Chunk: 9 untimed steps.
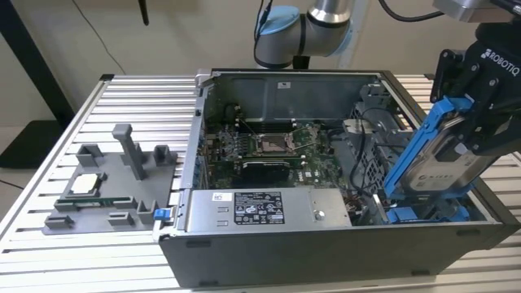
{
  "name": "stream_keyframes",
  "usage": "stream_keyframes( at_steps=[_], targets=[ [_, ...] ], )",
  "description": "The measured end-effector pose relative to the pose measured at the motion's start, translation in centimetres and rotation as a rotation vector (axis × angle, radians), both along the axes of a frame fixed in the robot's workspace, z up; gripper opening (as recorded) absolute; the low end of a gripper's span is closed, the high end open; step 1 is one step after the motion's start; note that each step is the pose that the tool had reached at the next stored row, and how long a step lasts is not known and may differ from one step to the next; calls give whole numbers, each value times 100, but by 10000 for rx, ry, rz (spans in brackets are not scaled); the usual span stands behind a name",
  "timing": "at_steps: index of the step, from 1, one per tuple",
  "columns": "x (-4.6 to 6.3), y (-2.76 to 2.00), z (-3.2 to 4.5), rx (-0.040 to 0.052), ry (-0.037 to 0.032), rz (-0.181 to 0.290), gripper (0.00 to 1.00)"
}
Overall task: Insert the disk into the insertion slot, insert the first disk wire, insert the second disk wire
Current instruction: 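Insert the disk into the insertion slot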
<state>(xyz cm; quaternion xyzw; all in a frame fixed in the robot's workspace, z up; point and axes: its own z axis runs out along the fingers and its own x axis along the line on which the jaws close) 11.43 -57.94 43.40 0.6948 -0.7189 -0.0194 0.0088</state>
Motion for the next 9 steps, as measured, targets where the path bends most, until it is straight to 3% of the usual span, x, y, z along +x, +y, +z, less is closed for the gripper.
stream_keyframes(
  at_steps=[9],
  targets=[
    [24,0,-112,0,0,6,0]
  ],
)
